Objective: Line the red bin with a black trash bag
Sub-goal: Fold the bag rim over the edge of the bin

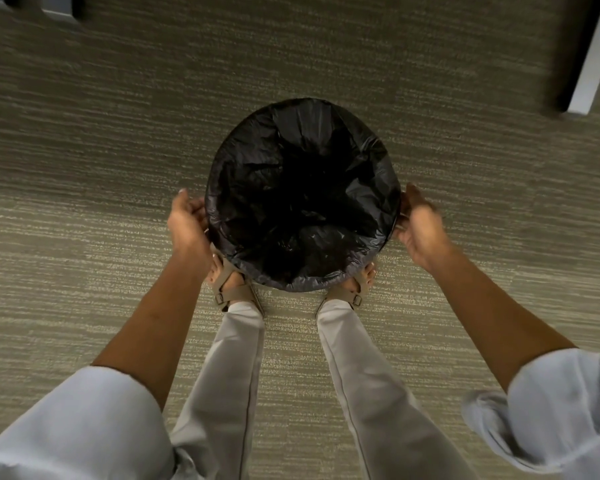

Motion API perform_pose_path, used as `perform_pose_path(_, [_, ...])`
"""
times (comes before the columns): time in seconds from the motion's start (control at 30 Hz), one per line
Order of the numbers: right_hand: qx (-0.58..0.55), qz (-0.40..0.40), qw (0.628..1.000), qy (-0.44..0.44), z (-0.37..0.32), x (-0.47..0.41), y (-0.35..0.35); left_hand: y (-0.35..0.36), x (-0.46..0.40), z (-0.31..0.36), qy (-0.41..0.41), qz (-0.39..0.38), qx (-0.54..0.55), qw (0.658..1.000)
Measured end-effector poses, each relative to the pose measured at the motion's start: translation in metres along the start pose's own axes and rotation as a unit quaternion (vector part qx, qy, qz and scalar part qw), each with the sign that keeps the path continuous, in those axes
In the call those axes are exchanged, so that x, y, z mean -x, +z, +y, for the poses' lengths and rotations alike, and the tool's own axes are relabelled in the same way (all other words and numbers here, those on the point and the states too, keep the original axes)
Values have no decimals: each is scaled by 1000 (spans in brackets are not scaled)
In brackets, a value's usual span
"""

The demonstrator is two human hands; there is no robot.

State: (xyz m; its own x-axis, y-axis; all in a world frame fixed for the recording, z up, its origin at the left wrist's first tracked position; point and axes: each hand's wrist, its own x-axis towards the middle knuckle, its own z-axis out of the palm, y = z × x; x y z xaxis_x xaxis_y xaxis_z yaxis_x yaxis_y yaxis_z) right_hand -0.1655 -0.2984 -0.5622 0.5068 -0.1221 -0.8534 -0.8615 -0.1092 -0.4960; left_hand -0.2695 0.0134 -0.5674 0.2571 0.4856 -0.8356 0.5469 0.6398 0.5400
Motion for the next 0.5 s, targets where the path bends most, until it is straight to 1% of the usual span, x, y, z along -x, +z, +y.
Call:
perform_pose_path(0.17, [-7, -29, 1000, 7, -1, 1, 2, -7, -1, 9, -58, -22, 6, 998])
perform_pose_path(0.23, [-11, -39, 999, 6, 0, 2, 3, -6, 0, 10, -53, -25, 8, 998])
perform_pose_path(0.37, [-16, -57, 998, 2, 3, 3, -1, 1, 7, 11, -25, 17, 27, 999])
perform_pose_path(0.43, [-24, -69, 997, -1, 3, 4, -4, 3, 12, 13, -35, 23, 16, 999])
perform_pose_path(0.5, [-10, -75, 997, -4, 3, 4, -9, 3, 14, 13, -48, 22, -4, 999])
